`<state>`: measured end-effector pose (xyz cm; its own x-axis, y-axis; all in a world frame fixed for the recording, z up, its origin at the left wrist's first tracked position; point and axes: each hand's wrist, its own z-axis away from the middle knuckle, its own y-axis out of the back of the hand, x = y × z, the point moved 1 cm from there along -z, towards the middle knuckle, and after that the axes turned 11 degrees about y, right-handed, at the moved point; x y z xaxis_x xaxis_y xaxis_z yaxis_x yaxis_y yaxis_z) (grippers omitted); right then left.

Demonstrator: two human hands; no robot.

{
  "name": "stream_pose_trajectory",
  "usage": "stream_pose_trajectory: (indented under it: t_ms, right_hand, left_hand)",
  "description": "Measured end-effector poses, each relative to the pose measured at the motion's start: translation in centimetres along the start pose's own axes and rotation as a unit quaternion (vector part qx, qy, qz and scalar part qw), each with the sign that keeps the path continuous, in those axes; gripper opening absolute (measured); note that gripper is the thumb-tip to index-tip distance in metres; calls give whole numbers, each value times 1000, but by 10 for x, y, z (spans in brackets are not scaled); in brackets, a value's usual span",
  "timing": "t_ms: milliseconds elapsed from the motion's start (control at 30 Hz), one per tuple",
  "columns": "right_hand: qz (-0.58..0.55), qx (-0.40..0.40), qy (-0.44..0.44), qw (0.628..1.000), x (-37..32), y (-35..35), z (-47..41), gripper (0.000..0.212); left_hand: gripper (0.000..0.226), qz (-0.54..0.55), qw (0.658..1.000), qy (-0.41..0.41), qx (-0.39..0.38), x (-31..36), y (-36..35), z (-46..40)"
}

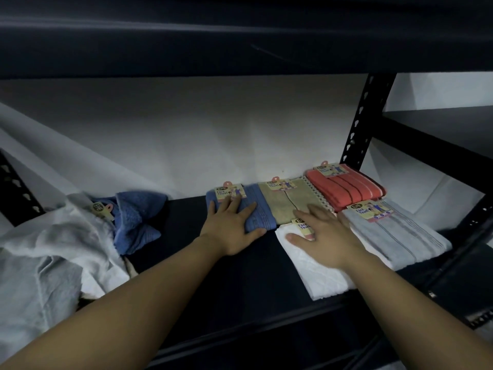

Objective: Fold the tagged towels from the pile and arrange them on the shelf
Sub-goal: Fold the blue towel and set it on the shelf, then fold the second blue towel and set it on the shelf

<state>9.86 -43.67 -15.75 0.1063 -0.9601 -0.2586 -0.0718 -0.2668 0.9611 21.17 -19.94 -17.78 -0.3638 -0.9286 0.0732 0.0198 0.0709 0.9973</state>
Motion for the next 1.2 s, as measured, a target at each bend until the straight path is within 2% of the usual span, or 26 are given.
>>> stream_pose_trajectory:
  t_ms: [167,333,433,533,700,800,867,933,1100,1200]
  right_hand:
    - [16,16,-15,1000,-1,-4,-12,74]
    - [16,-2,-22,1000,-2,-1,-15,75]
    - [25,13,-13,1000,-6,1,-15,85]
    - [21,59,37,997,-30,-1,-22,92]
    - [-9,31,133,991,-100,-28,-53,95]
    - [17,8,123,992,-129,-52,-73,91]
    - [26,-9,95,995,-137,-68,-80,92]
    - [31,-16,76,997,-137,-79,-83,93]
    - [28,2,74,997,-132,-84,-85,92]
    - [30,16,73,997,-134,-84,-83,89]
  left_hand:
    - [85,-13,1000,4,3,4,1,-1]
    - [85,15,1000,-8,4,-2,5,6]
    - [85,39,998,-15,43,-18,10,22]
    - [82,26,995,-9,98,-43,19,42]
    - [67,-6,974,79,210,-108,47,73]
    - [72,-25,975,154,160,-150,57,81]
    - [80,-34,979,174,99,-173,54,81]
    - [77,-22,982,178,59,-188,47,79]
    - [47,-24,986,136,93,-198,44,70]
    - [35,22,984,116,132,-202,41,67]
